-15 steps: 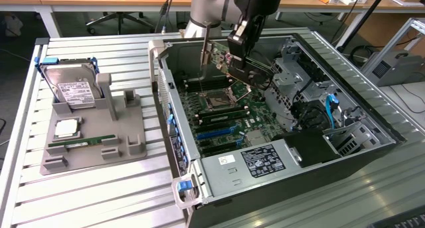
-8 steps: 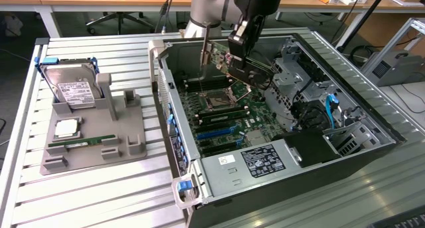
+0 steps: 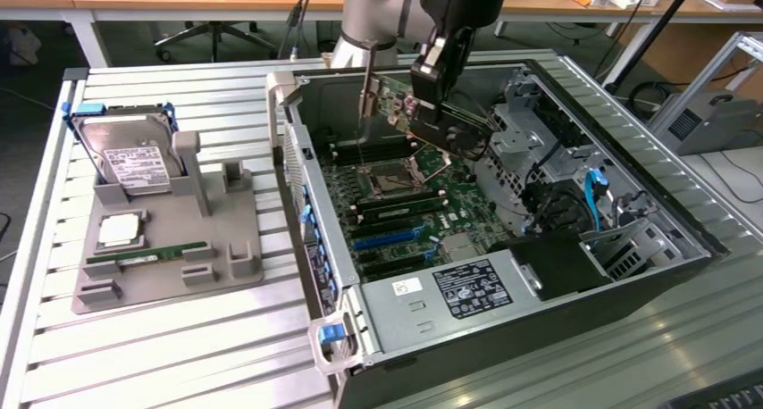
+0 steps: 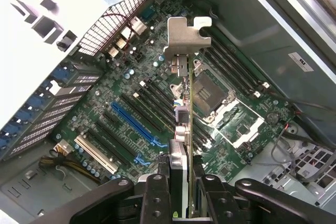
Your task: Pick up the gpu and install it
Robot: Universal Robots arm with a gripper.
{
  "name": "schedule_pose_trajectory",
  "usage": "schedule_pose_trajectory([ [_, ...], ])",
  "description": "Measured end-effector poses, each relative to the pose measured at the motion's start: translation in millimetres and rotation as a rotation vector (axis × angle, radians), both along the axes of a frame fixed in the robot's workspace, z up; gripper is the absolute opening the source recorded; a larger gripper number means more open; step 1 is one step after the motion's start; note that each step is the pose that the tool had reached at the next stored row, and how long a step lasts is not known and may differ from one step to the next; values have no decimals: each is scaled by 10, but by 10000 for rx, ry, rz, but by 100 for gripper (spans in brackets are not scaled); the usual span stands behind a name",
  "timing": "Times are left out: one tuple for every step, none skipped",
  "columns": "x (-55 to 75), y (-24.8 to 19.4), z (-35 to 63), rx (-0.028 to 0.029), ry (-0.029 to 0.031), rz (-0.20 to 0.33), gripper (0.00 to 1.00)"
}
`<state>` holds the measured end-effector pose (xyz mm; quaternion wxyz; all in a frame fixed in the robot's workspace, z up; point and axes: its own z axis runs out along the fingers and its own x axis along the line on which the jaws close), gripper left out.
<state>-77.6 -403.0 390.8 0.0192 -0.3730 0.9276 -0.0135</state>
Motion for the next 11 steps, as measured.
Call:
schedule_pose_trajectory([
  [0, 0, 0, 0, 0, 23, 27],
  [0, 0, 0, -1, -1, 41, 27],
  [0, 0, -1, -1, 0, 69, 27],
  [0, 0, -1, -2, 0, 87, 27],
  [0, 0, -1, -2, 0, 111, 27],
  [0, 0, -1, -2, 0, 132, 27],
  [0, 0, -1, -2, 0, 160, 27],
  [0, 0, -1, -3, 0, 179, 27],
  [0, 0, -2, -3, 0, 223, 27],
  [0, 0, -2, -4, 0, 260, 27],
  [0, 0, -2, -5, -1, 278, 27],
])
